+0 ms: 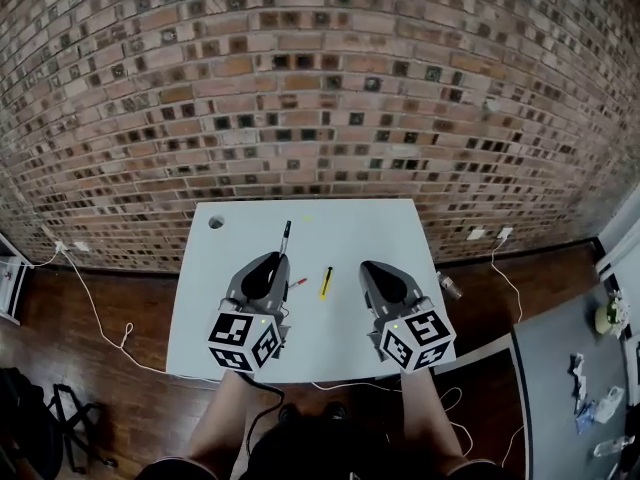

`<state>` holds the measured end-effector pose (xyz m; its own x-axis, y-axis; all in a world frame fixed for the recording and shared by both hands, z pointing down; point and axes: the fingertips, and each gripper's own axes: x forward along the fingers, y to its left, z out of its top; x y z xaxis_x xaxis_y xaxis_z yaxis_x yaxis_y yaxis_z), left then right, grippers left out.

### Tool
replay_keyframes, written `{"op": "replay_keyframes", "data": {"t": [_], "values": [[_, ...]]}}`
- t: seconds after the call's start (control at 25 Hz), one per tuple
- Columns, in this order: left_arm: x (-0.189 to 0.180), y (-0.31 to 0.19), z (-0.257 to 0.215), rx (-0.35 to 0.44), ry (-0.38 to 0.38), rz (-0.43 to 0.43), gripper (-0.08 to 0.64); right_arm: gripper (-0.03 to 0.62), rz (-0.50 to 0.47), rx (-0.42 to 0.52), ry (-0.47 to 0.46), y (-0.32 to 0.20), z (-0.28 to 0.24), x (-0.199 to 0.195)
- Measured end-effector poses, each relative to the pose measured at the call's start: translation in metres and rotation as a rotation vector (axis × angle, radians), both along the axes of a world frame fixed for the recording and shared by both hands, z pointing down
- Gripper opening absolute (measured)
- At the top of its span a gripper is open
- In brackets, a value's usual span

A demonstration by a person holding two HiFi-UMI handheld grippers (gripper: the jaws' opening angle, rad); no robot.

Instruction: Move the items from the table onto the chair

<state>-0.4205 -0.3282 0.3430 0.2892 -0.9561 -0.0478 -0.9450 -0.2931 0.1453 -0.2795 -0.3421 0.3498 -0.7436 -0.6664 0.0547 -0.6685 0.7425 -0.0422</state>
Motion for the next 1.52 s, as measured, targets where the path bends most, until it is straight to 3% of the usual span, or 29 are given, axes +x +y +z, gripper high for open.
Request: {"op": "replay_keyframes", "data": {"t": [0.28, 0.48, 0.96, 1.16, 1.52], "values": [[0.031, 0.0, -0.006, 0.013, -0.001, 0.057, 0.055, 0.002, 0.037, 0.024, 0.013, 0.007, -0.01, 0.025], [0.065, -0.011, -0.011, 0.023, 0.013, 0.155, 0.055, 0.002, 0.129, 0.039, 0.032, 0.009, -0.018, 0.058], [0.223, -0.011, -0.012, 0.043, 0.009, 0.614, 0.055, 0.002, 0.587, 0.037, 0.076, 0.06, -0.015, 0.203], [0.299, 0.013, -0.008, 0.029, 0.004, 0.837, 0.055, 0.002, 0.798, 0.022, 0.081, 0.104, -0.011, 0.263], [0.432, 0.072, 0.0, 0.003, -0.011, 1.107, 0.055, 0.002, 1.078, 0.011, 0.081, 0.191, -0.007, 0.377]]}}
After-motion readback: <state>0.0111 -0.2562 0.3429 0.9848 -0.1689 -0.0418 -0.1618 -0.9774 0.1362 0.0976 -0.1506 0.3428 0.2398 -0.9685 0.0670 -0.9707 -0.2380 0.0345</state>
